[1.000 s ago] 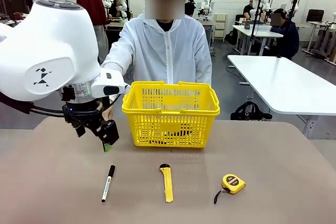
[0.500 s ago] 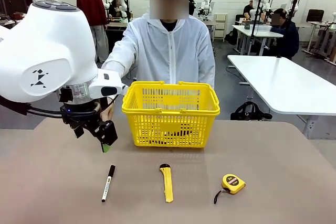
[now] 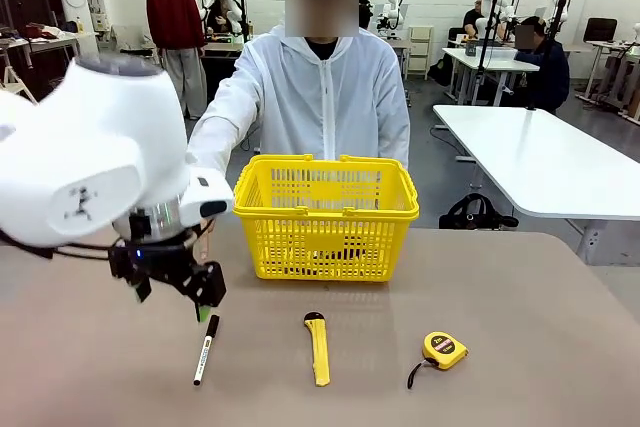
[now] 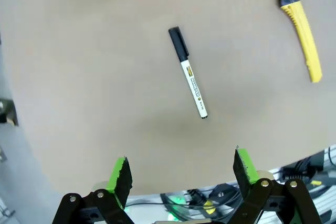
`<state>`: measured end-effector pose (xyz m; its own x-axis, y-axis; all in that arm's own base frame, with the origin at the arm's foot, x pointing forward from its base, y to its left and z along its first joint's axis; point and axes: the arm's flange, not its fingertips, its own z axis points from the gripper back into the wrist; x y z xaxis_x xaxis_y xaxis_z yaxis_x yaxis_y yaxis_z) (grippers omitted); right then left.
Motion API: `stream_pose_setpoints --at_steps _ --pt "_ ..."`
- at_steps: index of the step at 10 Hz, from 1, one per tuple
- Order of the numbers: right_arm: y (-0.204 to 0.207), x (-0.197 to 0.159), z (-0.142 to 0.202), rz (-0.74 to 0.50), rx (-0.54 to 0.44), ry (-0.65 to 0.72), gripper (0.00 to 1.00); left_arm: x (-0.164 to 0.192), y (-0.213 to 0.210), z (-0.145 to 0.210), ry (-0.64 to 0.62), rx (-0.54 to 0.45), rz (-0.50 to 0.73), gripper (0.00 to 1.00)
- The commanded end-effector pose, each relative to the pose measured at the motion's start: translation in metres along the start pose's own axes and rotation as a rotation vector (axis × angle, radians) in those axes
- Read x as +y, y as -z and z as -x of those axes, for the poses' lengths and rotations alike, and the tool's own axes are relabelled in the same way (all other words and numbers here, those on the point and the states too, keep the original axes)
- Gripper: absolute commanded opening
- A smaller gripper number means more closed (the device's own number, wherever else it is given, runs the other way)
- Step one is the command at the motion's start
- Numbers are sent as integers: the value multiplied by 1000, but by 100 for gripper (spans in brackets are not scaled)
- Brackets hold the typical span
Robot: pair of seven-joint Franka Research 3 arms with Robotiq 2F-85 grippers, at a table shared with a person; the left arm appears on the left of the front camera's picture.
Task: Place the items the person wants into the basket.
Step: Pick up the item the person points to and place it in the Market Basket.
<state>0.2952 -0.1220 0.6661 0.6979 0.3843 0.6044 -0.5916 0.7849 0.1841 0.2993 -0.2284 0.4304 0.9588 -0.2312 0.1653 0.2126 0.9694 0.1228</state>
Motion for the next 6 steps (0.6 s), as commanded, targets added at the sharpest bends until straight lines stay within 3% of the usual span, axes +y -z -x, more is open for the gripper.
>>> stream_pose_setpoints --at_steps 1,6 --pt "0 -1 1 -9 -4 -3 100 -15 22 8 -111 -44 -15 100" --pt "0 -1 1 -9 -4 -3 100 -2 67 -4 -222 -46 49 100"
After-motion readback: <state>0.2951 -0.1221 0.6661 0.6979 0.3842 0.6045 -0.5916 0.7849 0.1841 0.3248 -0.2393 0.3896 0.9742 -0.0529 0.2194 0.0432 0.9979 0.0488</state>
